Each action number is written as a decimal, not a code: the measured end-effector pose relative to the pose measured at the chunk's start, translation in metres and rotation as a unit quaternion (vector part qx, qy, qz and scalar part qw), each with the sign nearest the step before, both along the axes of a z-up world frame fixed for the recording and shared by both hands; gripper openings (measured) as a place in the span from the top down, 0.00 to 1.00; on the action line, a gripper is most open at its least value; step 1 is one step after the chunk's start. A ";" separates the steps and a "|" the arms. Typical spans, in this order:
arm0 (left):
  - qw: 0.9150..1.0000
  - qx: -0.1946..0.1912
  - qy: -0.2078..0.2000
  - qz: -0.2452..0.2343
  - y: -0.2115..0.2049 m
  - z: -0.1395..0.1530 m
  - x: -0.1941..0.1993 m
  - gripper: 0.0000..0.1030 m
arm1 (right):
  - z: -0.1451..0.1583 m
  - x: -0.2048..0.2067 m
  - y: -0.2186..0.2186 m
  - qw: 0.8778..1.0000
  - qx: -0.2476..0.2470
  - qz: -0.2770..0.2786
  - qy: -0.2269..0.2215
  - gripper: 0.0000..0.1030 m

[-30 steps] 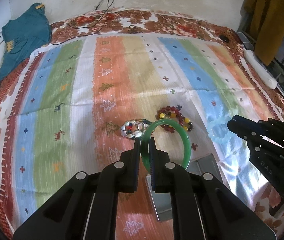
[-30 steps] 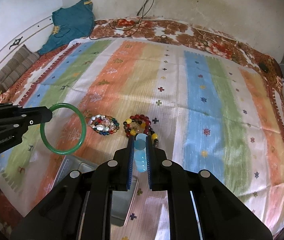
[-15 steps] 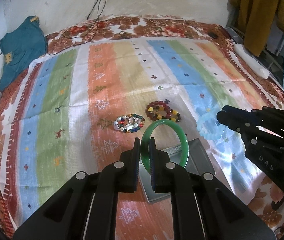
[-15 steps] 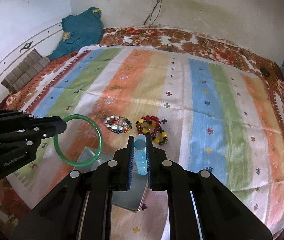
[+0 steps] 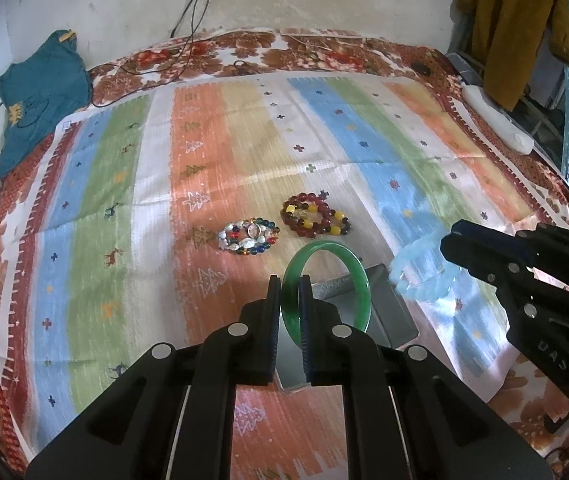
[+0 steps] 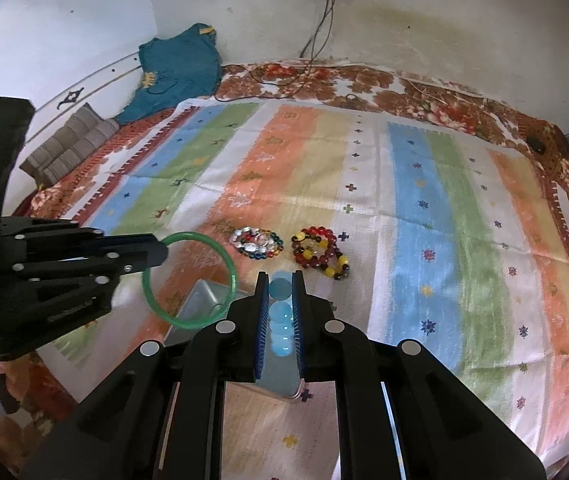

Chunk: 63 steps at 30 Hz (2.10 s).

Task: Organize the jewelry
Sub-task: 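Lift the bangle with the left gripper while the right carries the blue bracelet toward the tin, then open the left gripper over the tin while the right releases the blue bracelet into it, then move both open grippers back toward the two remaining bead bracelets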

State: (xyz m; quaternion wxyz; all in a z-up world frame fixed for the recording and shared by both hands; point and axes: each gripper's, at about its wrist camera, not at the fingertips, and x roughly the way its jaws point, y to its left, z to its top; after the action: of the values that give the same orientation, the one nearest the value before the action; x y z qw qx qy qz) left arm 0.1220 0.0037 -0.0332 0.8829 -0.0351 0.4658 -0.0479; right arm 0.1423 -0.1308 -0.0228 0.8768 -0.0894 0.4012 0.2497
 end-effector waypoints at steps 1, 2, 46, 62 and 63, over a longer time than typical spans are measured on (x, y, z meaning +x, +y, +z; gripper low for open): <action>1.000 0.001 0.000 0.000 0.000 0.000 -0.001 0.92 | 0.000 -0.001 0.000 1.000 0.002 0.002 0.002 0.88; 1.000 0.001 0.000 0.001 0.000 -0.001 -0.001 0.92 | -0.001 -0.002 0.000 1.000 0.004 0.004 0.005 0.88; 0.996 0.003 0.027 0.083 0.035 -0.012 0.024 0.32 | -0.015 0.039 -0.017 0.997 -0.023 -0.061 0.033 0.42; 0.993 0.014 0.053 0.107 0.052 -0.030 0.058 0.26 | -0.030 0.077 -0.005 0.996 -0.042 -0.066 0.051 0.32; 0.993 0.017 0.056 0.106 0.052 -0.032 0.061 0.26 | -0.031 0.078 -0.006 0.996 -0.042 -0.067 0.053 0.32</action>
State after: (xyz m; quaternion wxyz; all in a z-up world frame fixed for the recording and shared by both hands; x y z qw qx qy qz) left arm 0.1829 0.0557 -0.0652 0.8558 -0.0718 0.5093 0.0563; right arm 0.2203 -0.1365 -0.0535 0.8647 -0.0858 0.4619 0.1779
